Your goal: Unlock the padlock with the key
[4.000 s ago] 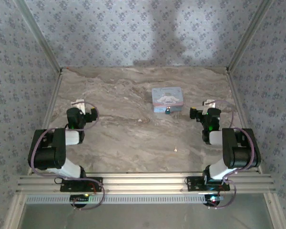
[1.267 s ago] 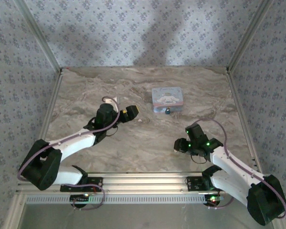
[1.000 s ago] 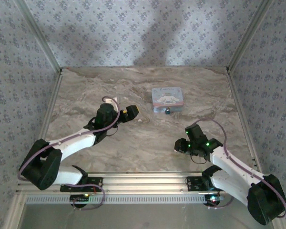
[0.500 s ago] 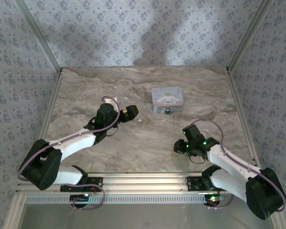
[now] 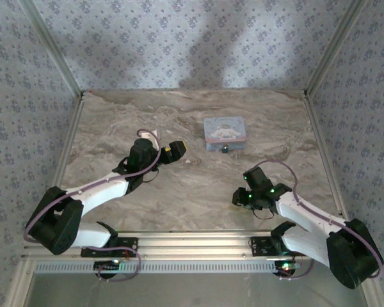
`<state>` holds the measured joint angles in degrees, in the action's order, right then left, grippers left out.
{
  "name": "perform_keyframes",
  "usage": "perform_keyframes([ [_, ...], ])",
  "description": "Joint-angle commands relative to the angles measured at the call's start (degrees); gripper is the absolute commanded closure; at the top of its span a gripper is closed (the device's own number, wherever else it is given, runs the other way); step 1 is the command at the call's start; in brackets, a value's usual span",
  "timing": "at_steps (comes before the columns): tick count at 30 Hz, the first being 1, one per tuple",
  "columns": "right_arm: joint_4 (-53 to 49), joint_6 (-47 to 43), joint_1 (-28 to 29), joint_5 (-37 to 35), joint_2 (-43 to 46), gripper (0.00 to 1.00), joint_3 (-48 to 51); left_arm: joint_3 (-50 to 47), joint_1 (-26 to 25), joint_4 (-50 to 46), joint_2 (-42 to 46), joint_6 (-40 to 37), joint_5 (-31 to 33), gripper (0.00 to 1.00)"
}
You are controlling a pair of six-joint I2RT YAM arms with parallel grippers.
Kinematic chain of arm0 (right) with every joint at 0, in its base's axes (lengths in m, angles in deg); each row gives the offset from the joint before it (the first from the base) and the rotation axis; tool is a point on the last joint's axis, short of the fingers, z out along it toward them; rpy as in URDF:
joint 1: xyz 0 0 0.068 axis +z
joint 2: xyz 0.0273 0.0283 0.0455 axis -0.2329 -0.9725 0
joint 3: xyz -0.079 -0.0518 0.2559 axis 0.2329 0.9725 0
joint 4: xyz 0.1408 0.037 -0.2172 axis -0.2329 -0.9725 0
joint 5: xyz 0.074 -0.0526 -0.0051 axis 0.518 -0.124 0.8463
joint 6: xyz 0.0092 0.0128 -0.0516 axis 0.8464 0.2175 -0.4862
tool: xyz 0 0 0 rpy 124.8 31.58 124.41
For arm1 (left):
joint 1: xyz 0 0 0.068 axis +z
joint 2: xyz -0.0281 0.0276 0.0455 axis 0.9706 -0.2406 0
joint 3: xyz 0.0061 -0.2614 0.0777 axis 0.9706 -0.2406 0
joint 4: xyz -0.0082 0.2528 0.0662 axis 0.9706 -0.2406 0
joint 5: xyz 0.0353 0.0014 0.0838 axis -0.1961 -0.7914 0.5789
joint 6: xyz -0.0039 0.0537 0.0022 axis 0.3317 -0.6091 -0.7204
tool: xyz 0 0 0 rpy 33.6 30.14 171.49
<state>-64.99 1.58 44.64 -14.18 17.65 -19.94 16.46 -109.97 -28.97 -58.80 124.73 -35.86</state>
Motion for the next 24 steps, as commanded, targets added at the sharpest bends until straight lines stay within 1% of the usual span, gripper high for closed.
perform_keyframes([
  [1, -0.16, 0.64, 0.49, 0.95, -0.47, 0.71, -0.66, 1.85, -0.40, 0.36, 0.35, 0.23, 1.05, 0.02],
  [14, 1.45, -0.21, 0.85, 1.93, -4.35, 0.76, -1.35, 1.92, -0.39, -0.10, 0.01, 0.38, 1.21, 0.02],
  [19, 1.59, -0.43, 1.25, 1.87, -5.19, 0.83, -1.71, 1.96, -0.39, -0.46, 0.12, 0.24, 1.39, 0.02],
  [24, 1.00, -0.60, 1.44, 0.89, -3.73, 0.92, -1.89, 2.06, -0.39, -1.16, 0.42, -0.21, 1.68, 0.02],
])
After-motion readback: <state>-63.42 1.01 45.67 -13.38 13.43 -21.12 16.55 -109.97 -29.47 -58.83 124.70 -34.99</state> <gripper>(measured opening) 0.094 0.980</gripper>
